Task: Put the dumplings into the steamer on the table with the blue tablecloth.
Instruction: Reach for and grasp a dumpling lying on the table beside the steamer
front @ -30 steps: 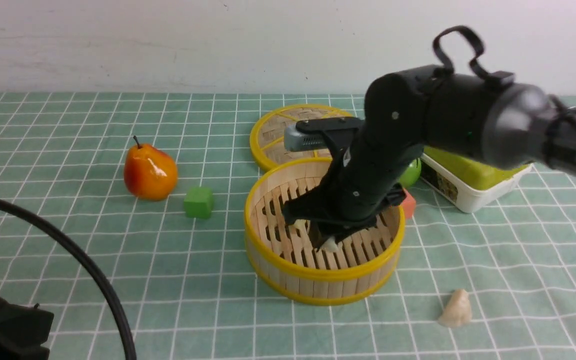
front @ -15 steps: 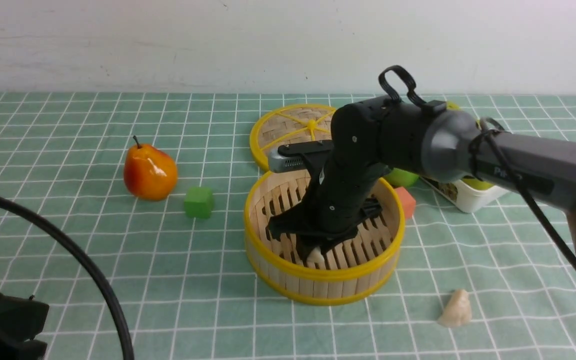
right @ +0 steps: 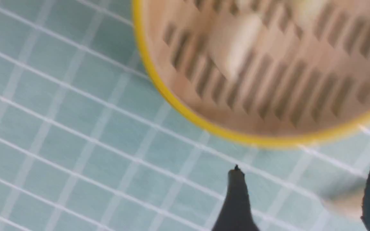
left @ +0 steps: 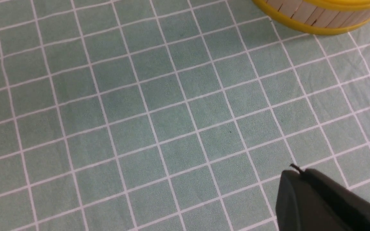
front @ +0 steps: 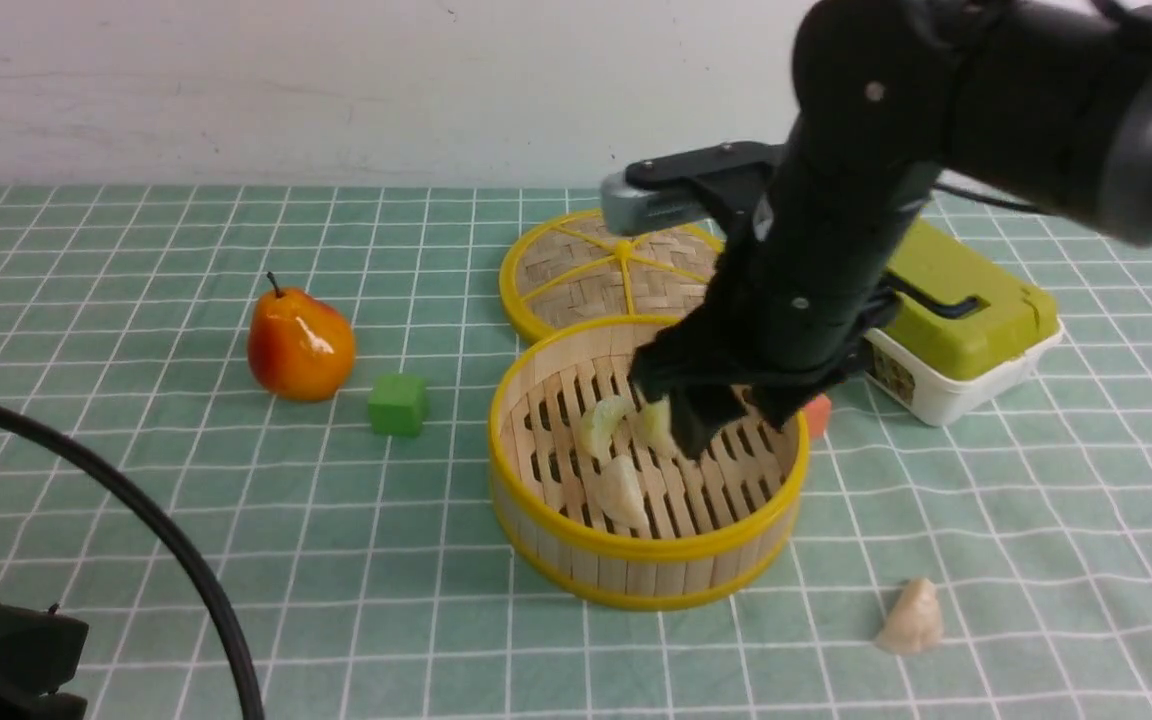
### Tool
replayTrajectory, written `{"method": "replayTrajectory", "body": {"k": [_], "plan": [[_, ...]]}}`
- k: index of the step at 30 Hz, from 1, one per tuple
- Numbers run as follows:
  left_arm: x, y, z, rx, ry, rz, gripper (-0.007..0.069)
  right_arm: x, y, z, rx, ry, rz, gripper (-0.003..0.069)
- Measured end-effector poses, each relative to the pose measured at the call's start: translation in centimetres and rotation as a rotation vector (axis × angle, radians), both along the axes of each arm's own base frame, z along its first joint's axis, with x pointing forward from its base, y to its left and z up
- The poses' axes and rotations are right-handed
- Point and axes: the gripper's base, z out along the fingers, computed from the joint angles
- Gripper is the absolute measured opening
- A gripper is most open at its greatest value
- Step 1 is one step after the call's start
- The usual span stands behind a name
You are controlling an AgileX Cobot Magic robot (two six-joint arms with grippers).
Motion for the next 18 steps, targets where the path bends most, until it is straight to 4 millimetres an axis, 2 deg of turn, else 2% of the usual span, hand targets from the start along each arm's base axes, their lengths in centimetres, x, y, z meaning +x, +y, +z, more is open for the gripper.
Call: {"method": "replayTrajectory", "body": {"k": [1,4,8,11,15,18], "plan": [[0.0,0.0,0.0,0.000,0.000,0.000,-0.0012,-0.6,-0.6,0.1,-0.015,-0.003,-0.021,0.0486],[0.0,0.0,0.0,0.000,0.000,0.000,-0.0012,-2.9,-3.2,-1.9,-0.123,0.020,-0.107,0.0479],[0.0,0.0,0.0,0.000,0.000,0.000,-0.0012,-4.6,-6.8,-5.9,-0.189,0.041,-0.298,0.0479],[0.0,0.0,0.0,-0.003,0.002,-0.001,-0.0012,-4.4,-8.7,-8.5,-0.129,0.027,-0.428,0.0478],[0.0,0.0,0.0,-0.004,0.003,-0.001,-0.0012,-3.5,-10.0,-10.4,-0.004,-0.001,-0.563,0.0477],[0.0,0.0,0.0,-0.004,0.003,-0.001,-0.0012,-2.5,-10.3,-11.4,0.062,-0.015,-0.620,0.0477]]}}
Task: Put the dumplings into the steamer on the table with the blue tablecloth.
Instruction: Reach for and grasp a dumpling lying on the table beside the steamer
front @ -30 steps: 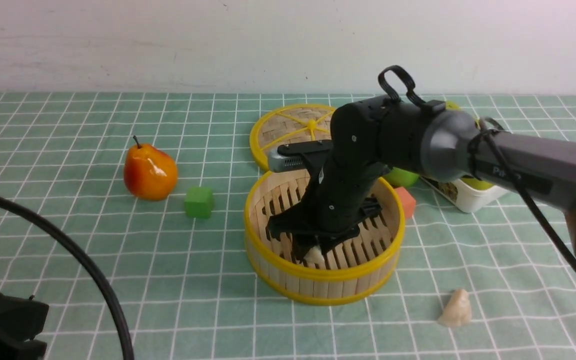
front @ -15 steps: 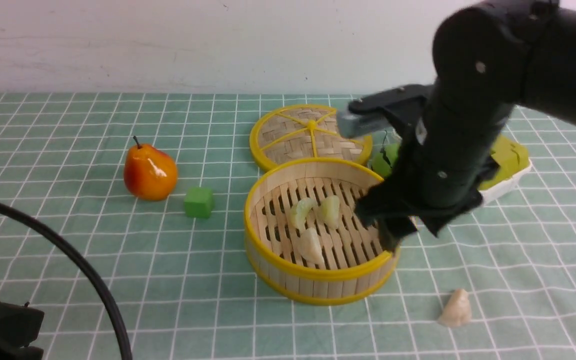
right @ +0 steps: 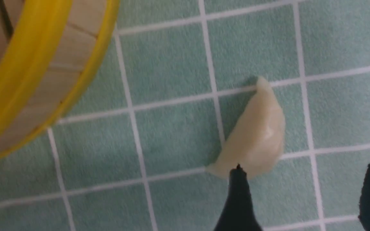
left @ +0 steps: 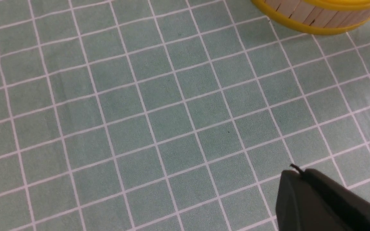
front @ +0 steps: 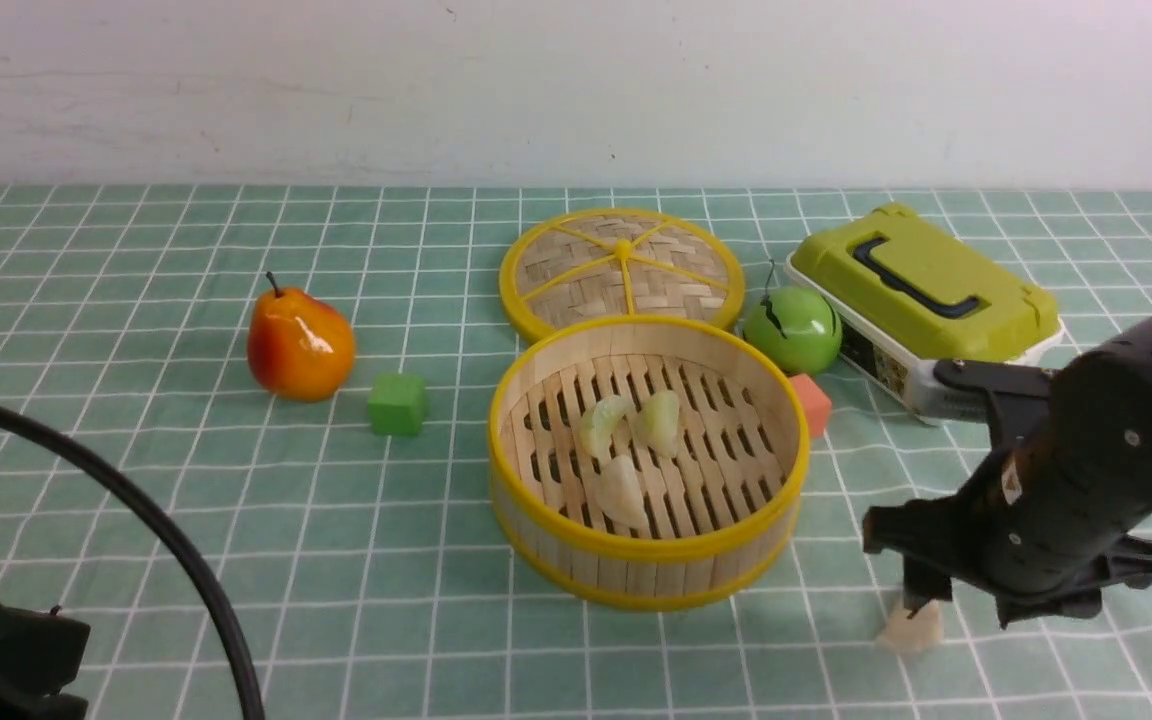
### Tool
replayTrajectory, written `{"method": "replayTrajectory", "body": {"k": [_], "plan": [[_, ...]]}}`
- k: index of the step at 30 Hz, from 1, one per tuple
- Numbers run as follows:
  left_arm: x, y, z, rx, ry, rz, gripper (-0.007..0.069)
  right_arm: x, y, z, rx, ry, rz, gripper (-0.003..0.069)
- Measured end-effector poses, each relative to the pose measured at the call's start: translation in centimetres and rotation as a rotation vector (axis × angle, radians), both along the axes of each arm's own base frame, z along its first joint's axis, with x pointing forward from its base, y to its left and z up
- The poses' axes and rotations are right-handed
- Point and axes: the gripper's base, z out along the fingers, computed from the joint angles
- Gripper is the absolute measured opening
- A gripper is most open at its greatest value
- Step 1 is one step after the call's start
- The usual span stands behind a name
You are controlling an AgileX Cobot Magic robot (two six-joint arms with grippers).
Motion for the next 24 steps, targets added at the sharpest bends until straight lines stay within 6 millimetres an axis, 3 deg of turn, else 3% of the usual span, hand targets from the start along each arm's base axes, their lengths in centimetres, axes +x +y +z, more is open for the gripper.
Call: {"method": "replayTrajectory", "body": {"k": [5,12,16,18,21,24], "plan": [[0.0,0.0,0.0,-0.002,0.001,0.000,-0.0010,1.2,0.1,-1.6,0.032,-0.026,-0.029,0.0477],[0.0,0.0,0.0,-0.002,0.001,0.000,-0.0010,1.3,0.1,-3.4,0.010,0.047,-0.037,0.0446],[0.0,0.0,0.0,-0.002,0.001,0.000,-0.0010,1.3,0.1,-3.4,0.008,0.052,-0.037,0.0318],[0.0,0.0,0.0,-0.002,0.001,0.000,-0.0010,1.3,0.1,-3.2,0.011,0.050,-0.038,0.0234],[0.0,0.0,0.0,0.000,0.002,0.000,-0.0010,1.6,0.2,-2.3,-0.014,0.056,0.019,0.0233],[0.0,0.0,-0.1,0.003,0.007,0.001,-0.0009,2.2,0.9,0.7,-0.030,0.039,0.117,0.0234]]}}
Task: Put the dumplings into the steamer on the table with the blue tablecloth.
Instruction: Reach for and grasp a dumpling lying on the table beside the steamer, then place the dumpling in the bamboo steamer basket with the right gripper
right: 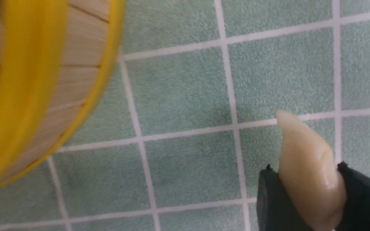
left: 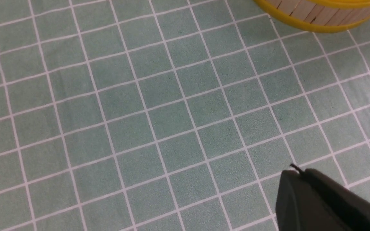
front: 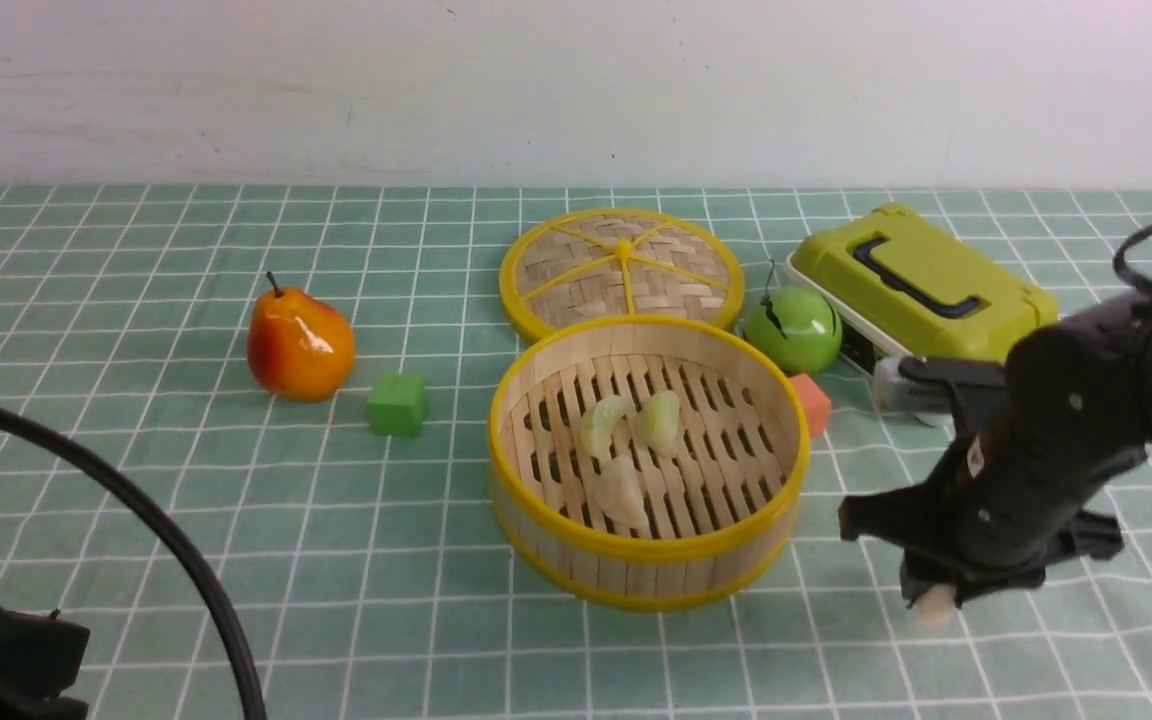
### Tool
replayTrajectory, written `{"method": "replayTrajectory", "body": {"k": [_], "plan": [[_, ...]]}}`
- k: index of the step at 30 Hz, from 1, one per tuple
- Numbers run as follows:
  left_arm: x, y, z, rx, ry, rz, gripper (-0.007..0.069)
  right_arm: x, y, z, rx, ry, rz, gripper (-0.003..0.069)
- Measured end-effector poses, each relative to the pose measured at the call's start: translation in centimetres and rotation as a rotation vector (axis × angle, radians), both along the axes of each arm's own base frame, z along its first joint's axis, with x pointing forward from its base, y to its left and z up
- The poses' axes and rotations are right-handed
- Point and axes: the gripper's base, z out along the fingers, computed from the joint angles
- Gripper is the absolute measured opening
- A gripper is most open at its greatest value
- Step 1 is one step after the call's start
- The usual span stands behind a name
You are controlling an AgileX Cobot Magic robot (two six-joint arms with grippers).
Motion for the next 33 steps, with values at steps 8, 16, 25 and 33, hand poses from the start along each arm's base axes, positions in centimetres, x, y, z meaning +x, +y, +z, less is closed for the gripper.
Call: {"method": "replayTrajectory", "body": {"k": [8,16,25,33], "plan": [[0.0,0.0,0.0,0.003,0.002,0.001,-0.0006,3.4,6.5,8.3,0.042,-0.189,0.289,0.0234],[0.0,0.1,-0.1,0.007,0.006,0.002,-0.0001,6.6,11.2,3.1,0.007,-0.092,0.364,0.0234],[0.0,0.1,-0.1,0.009,0.008,0.002,0.0004,7.7,13.2,-0.7,-0.043,-0.037,0.399,0.0234],[0.0,0.1,-0.1,0.013,0.005,0.005,0.0005,7.1,12.9,0.9,-0.048,0.011,0.388,0.0405]]}}
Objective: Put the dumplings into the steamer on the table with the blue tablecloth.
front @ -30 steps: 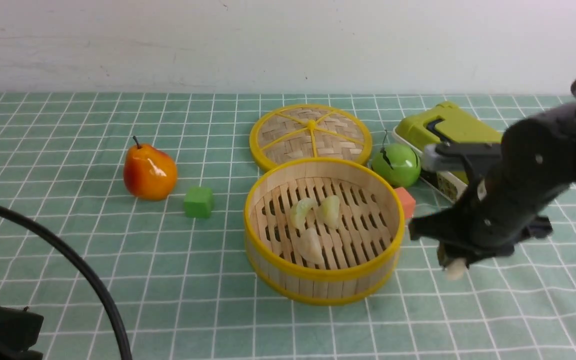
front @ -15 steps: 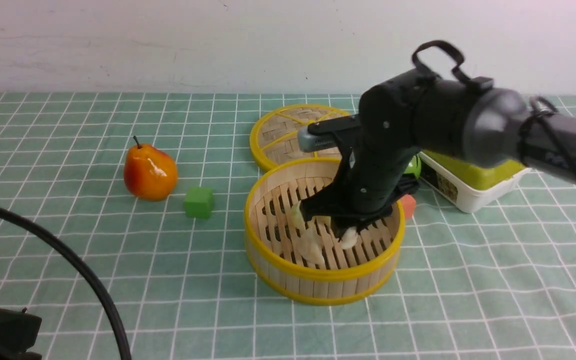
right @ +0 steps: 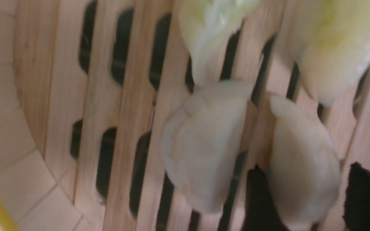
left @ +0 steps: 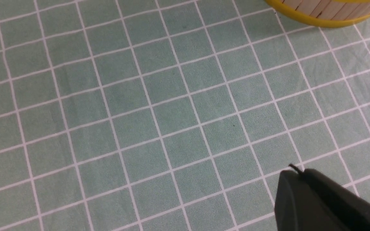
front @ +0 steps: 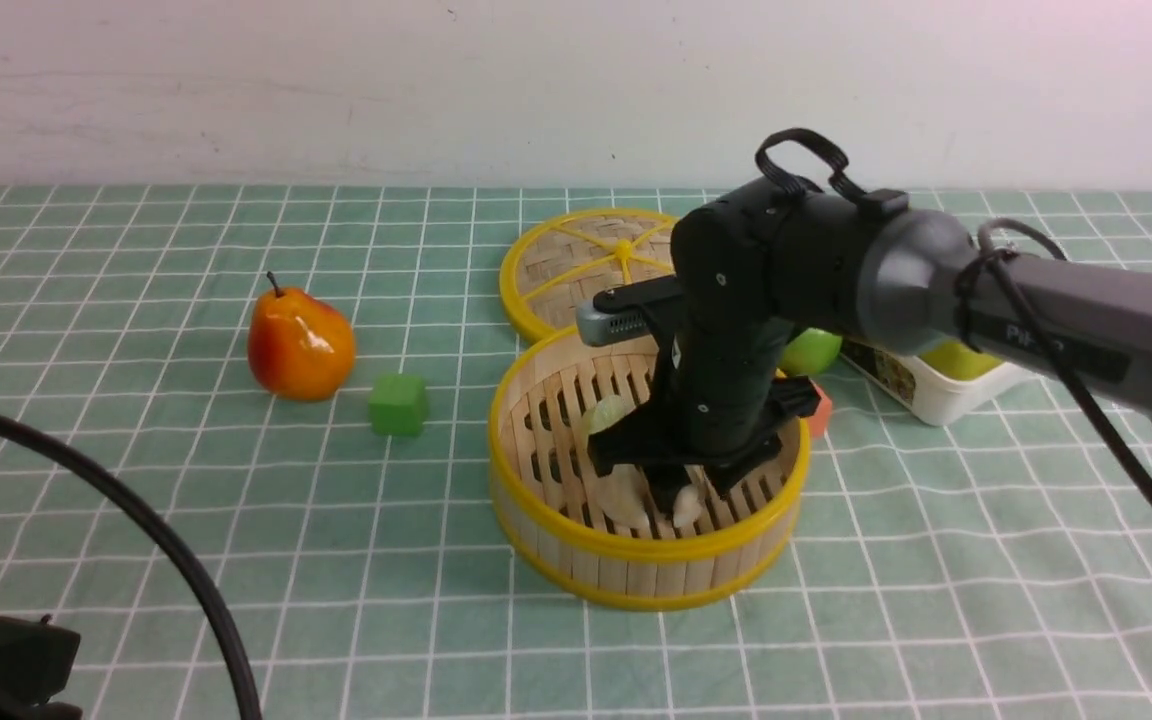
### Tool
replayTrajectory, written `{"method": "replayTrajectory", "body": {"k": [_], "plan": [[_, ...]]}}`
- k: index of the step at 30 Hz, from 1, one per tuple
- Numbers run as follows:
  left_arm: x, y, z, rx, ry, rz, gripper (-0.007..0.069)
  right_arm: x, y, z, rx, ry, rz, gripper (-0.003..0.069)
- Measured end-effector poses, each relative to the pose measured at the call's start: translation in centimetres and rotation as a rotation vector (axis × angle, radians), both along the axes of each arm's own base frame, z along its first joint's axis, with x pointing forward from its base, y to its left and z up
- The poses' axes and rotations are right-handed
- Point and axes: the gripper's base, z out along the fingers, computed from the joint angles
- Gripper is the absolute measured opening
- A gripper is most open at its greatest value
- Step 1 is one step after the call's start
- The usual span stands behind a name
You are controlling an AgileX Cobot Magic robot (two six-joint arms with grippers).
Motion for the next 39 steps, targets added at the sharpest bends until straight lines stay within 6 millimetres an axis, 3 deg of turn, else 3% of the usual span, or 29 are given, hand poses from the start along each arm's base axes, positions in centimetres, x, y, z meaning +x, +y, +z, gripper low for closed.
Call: {"method": "replayTrajectory", "body": {"k": [2,6,8,12,14,18,21,33,39], "plan": [[-0.2,0.1,0.0,-0.001,0.001,0.004,0.0006,-0.5,-0.2,1.9,0.013,-0.021,0.016,0.0431],[-1.4,1.1,0.5,-0.040,-0.015,0.054,0.0006,-2.8,-1.2,8.8,0.061,-0.151,0.091,0.0442],[-2.7,2.2,0.9,-0.080,-0.070,0.083,0.0006,-4.7,-1.7,12.7,0.095,-0.234,0.137,0.0422],[-4.7,3.8,0.0,-0.143,-0.192,0.092,0.0006,-8.6,-2.6,16.6,0.155,-0.357,0.206,0.0333],[-5.6,4.4,-1.3,-0.190,-0.249,0.086,0.0006,-10.8,-3.2,17.1,0.187,-0.404,0.234,0.0253],[-6.5,4.9,-2.9,-0.239,-0.307,0.077,0.0006,-13.2,-4.4,17.0,0.224,-0.459,0.251,0.0145],[-7.1,5.2,-3.7,-0.266,-0.345,0.071,0.0008,-16.3,-6.7,17.4,0.277,-0.554,0.255,0.0004],[-7.2,5.3,-3.8,-0.271,-0.349,0.072,0.0014,-23.7,-12.5,16.9,0.429,-0.871,0.271,-0.0020],[-7.2,5.3,-3.8,-0.271,-0.349,0.072,0.0017,-27.2,-15.3,18.1,0.544,-1.077,0.255,-0.0019]]}}
